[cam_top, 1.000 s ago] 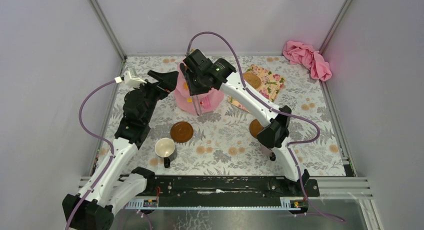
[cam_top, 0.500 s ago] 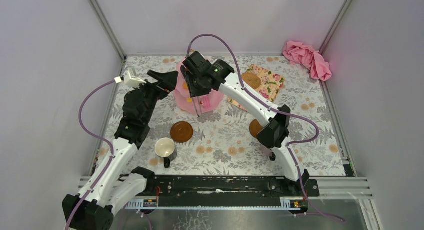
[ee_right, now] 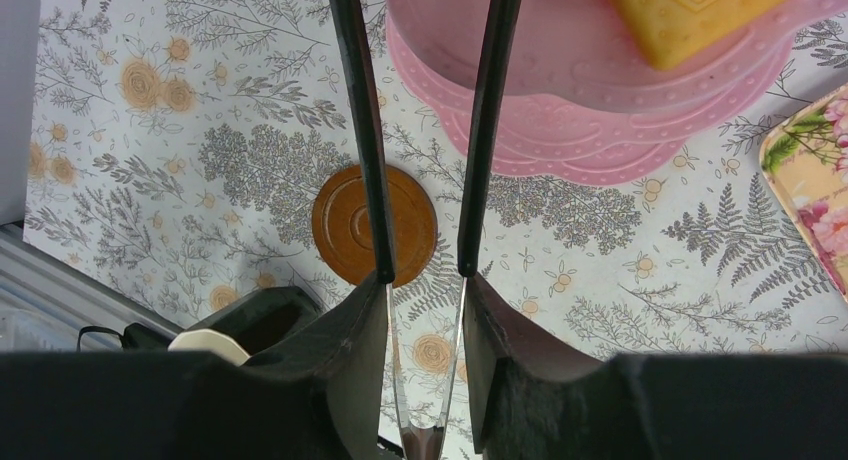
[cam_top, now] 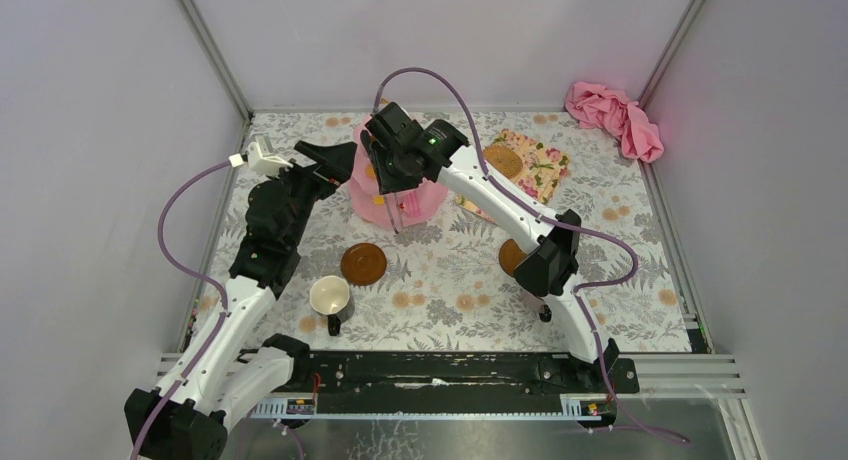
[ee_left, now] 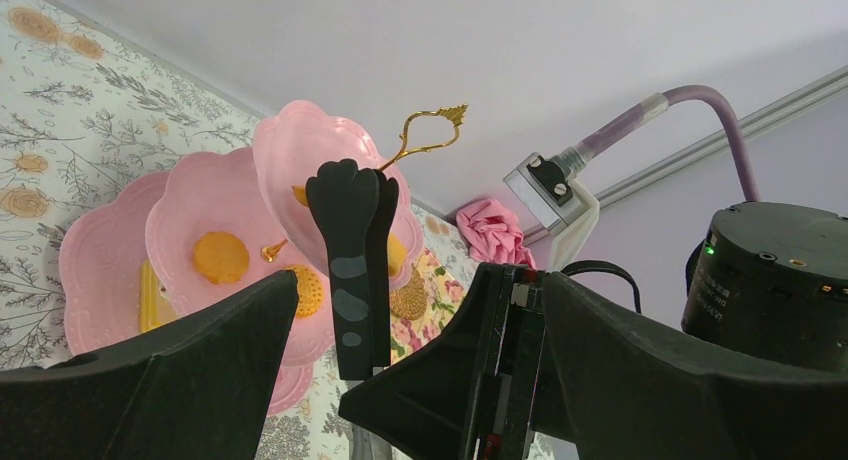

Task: Serve the afternoon tea
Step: Place the desert on the desert table, then place the clamp on the tray.

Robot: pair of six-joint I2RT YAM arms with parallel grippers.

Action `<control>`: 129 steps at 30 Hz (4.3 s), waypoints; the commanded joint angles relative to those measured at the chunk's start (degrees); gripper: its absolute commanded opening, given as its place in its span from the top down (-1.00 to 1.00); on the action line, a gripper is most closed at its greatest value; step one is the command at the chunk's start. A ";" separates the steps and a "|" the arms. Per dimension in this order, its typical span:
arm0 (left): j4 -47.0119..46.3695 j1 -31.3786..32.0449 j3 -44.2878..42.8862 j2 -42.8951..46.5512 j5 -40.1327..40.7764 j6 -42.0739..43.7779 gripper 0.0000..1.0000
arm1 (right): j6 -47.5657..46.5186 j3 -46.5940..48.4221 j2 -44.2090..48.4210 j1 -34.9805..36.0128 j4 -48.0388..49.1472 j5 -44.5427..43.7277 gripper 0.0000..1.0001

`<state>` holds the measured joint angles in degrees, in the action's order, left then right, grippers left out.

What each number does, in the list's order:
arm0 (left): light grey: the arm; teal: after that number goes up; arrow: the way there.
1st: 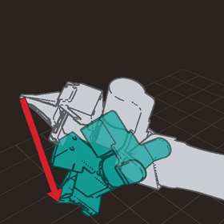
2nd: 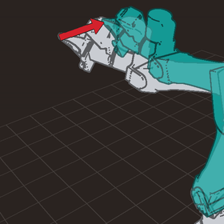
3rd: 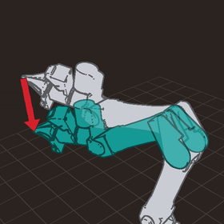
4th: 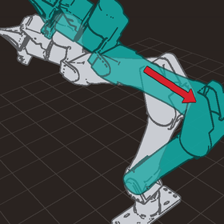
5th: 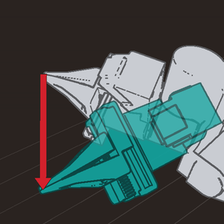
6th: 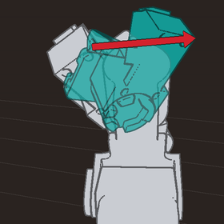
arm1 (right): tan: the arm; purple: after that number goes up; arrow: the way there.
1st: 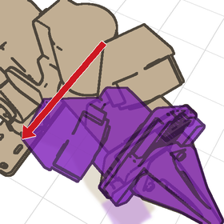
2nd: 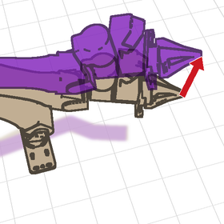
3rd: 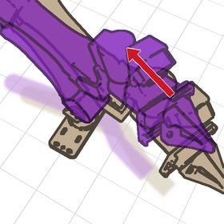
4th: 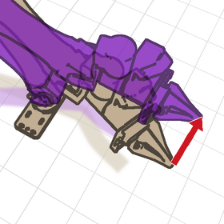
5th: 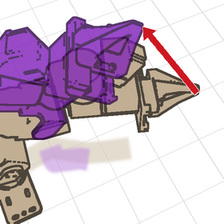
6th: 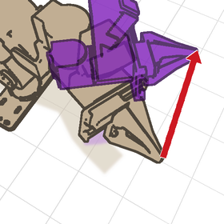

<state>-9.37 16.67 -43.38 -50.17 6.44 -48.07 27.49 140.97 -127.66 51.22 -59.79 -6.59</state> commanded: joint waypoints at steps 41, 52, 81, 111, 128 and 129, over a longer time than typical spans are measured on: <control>-1.69 -0.49 -2.70 -0.02 1.46 2.01 -1.00 | -1.16 -9.09 13.22 1.74 8.54 -2.04 0.38; 0.51 -0.49 -4.30 1.24 2.83 5.18 -1.00 | 0.41 -31.64 28.90 2.83 16.55 -5.35 0.58; -2.06 -0.45 0.64 0.55 1.87 5.89 -1.00 | 1.94 -69.09 41.76 -29.79 31.92 -2.98 0.66; -2.60 -0.53 1.83 0.51 3.11 7.46 -1.00 | 3.41 -64.93 18.70 -36.71 36.93 5.21 0.06; -1.82 -0.49 0.24 -0.57 2.67 7.73 -1.00 | 4.27 -69.50 24.16 -36.69 38.63 1.26 -0.24; -1.80 -0.52 0.19 -0.61 2.72 7.73 -1.00 | 4.25 -69.54 24.58 -36.72 38.61 1.07 -0.29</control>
<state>-8.62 16.53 -41.98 -50.43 8.40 -41.67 31.48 71.44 -108.25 14.83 -22.31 -3.22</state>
